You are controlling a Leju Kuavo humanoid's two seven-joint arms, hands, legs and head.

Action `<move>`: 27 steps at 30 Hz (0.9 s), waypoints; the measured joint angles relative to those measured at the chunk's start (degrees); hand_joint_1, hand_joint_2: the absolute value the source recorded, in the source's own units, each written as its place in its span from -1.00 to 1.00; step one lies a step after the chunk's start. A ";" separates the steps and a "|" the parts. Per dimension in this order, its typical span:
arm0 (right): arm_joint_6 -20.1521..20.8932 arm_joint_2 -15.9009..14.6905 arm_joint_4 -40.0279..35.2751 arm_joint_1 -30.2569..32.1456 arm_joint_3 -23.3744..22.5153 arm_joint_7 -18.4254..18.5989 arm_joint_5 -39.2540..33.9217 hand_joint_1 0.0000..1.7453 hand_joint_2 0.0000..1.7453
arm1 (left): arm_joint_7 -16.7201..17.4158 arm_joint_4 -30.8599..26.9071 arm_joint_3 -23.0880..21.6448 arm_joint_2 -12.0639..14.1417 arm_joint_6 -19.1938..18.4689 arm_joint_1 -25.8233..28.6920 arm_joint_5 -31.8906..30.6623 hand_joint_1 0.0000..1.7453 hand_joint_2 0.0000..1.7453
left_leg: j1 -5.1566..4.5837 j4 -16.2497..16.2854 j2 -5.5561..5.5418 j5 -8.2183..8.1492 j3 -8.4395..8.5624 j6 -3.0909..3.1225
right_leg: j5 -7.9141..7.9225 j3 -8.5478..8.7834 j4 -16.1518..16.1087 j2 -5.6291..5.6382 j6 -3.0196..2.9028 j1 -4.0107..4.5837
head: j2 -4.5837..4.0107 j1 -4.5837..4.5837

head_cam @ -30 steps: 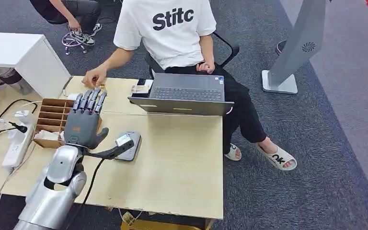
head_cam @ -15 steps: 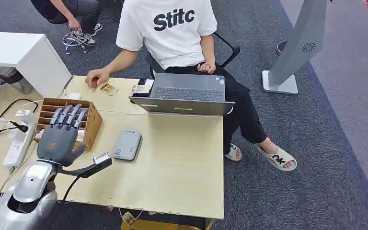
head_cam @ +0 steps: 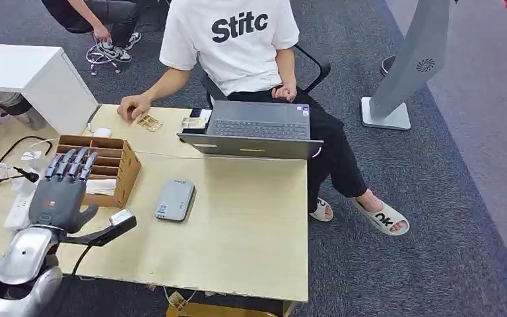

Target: Pass the card to the sensor for recognition and then transmit it.

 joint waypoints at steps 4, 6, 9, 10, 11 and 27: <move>0.13 0.00 0.00 0.00 -0.02 -0.07 0.28 -1.00 1.00 | 0.00 1.27 1.76 0.00 -0.07 -0.01 0.26 -1.00 1.00 | 0.00 0.00 0.01 0.00 0.01 0.00 | 0.00 0.00 0.00 0.01 0.00 0.00 | 0.00 0.02; 0.13 0.00 0.00 0.00 -0.02 -0.07 0.39 -1.00 1.00 | 0.00 2.07 2.37 -0.02 -0.07 -0.04 0.44 -1.00 1.00 | 0.00 0.00 0.00 0.00 0.01 0.00 | 0.00 0.00 0.00 0.00 0.00 0.00 | 0.00 0.02; 0.13 0.00 0.00 -0.01 -0.02 -0.07 0.85 -1.00 1.00 | -0.20 3.54 3.02 -0.55 -0.04 -0.19 0.83 -1.00 1.00 | -0.01 0.00 0.01 0.00 0.01 0.00 | 0.00 0.00 0.00 0.00 0.00 0.00 | 0.00 0.00; 0.15 0.00 0.00 -0.01 -0.02 -0.07 0.92 -1.00 1.00 | -0.31 4.20 3.09 -0.83 -0.04 -0.38 0.83 -1.00 1.00 | -0.01 0.00 0.00 0.00 0.01 0.00 | 0.00 0.00 0.00 0.00 0.00 0.00 | 0.00 0.00; 0.17 0.00 0.00 -0.02 -0.02 -0.07 1.05 -1.00 1.00 | -0.35 4.77 3.11 -1.07 -0.04 -0.55 0.83 -1.00 1.00 | -0.01 0.00 0.00 0.00 0.01 0.00 | 0.00 0.00 0.00 0.00 0.00 0.00 | 0.02 0.02; 0.22 0.00 -0.02 -0.14 -0.02 -0.04 2.25 -1.00 1.00 | -1.09 12.90 1.23 -5.71 0.04 -6.73 -0.48 -1.00 1.00 | -0.01 0.03 0.01 0.00 0.02 0.00 | 0.01 -0.01 0.00 0.02 0.00 0.00 | 0.00 0.00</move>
